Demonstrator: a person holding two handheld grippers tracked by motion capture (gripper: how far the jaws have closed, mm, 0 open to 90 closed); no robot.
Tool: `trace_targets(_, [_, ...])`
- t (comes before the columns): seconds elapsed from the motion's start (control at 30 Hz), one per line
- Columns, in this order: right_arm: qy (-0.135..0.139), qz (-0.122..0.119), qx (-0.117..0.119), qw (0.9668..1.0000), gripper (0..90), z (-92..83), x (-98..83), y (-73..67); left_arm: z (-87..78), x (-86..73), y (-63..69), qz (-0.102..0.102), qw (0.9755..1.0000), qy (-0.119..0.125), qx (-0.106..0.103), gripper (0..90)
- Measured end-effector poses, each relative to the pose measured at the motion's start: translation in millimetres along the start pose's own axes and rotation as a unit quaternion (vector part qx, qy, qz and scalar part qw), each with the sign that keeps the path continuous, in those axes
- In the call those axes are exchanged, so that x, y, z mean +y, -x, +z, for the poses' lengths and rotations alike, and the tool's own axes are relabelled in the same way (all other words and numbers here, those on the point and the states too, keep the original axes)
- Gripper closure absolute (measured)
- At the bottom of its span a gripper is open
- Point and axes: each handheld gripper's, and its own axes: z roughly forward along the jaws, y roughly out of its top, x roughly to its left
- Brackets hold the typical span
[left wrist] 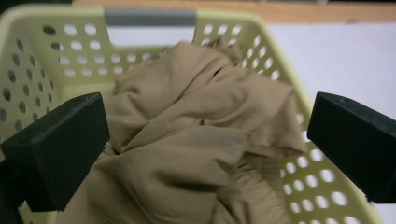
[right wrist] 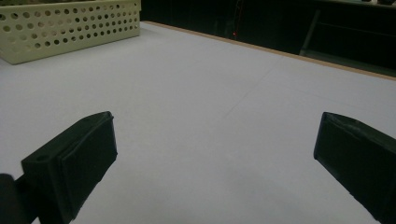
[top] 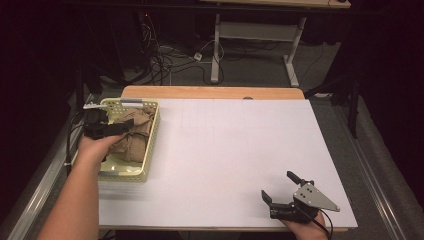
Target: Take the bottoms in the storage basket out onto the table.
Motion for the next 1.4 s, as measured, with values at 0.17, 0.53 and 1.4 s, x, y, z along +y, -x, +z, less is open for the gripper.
trace_targets(0.17, [-0.002, -0.002, -0.001, 1.0000, 0.2, 0.6, -0.9, 0.4, 18.1, 3.7, -3.9, -0.004, 0.9992, -0.040, 0.001, 0.0])
trace_targets(0.53, [-0.006, -0.007, 0.005, 0.9999, 0.3, 2.8, -3.9, -1.3, 60.3, -12.8, -7.3, 0.020, 0.9783, -0.200, 0.050, 0.0])
trace_targets(1.4, [-0.010, -0.016, 0.011, 0.9998, 0.3, 6.0, -1.8, -8.3, 54.8, -17.3, 6.9, 0.052, 0.9389, -0.337, 0.049, 21.0])
